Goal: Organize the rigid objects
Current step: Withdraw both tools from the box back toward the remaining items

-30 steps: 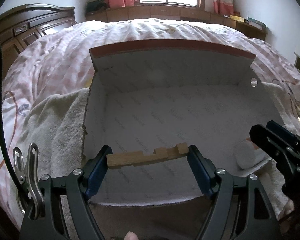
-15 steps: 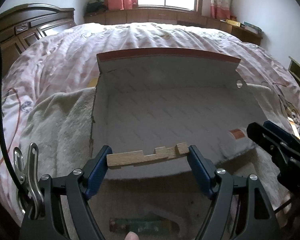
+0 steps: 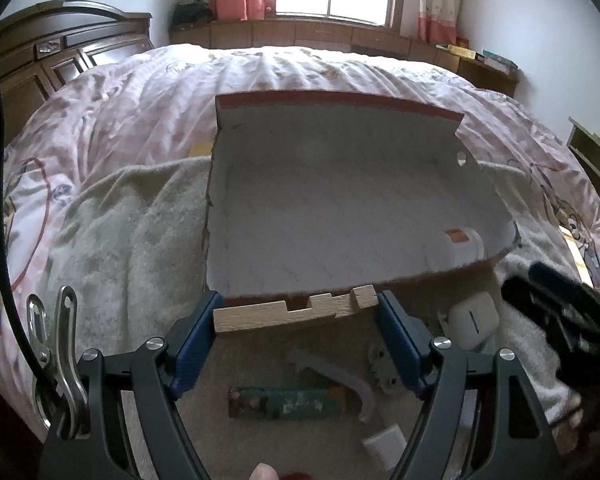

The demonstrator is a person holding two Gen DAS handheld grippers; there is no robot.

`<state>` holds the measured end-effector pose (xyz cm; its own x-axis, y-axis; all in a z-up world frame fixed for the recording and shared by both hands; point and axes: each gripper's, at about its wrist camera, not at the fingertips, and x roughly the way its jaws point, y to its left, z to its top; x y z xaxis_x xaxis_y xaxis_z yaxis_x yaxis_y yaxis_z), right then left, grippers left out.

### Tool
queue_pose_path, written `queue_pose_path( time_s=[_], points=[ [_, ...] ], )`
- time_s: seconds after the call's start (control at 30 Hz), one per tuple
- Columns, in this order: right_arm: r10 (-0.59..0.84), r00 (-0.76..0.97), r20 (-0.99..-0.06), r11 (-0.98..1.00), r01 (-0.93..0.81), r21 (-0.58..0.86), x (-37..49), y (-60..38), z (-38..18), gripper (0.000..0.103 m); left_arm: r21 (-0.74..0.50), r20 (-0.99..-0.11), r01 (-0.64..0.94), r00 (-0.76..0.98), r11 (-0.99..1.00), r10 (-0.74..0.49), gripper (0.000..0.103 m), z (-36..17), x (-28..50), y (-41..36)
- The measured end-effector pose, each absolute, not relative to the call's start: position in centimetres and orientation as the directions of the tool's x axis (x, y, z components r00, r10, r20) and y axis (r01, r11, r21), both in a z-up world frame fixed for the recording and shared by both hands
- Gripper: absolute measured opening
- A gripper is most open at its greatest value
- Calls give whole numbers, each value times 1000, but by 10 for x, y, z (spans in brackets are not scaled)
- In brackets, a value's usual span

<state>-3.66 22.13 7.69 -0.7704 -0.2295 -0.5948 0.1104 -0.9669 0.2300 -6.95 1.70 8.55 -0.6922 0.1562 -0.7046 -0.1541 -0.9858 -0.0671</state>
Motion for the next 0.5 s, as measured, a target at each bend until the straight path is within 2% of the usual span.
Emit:
queue_pose_path(
  time_s=[0.3,0.5],
  points=[
    [-221,-762,-608,-966,87,241,-33,230,71,76,-30,-714,-159,-688,-987,133,79,78,-107,32],
    [-220,-746,-628,-966,78,245,-36,232,62,76,-58,-727,-160,-669,-985,151,79,69,-111,32]
  ],
)
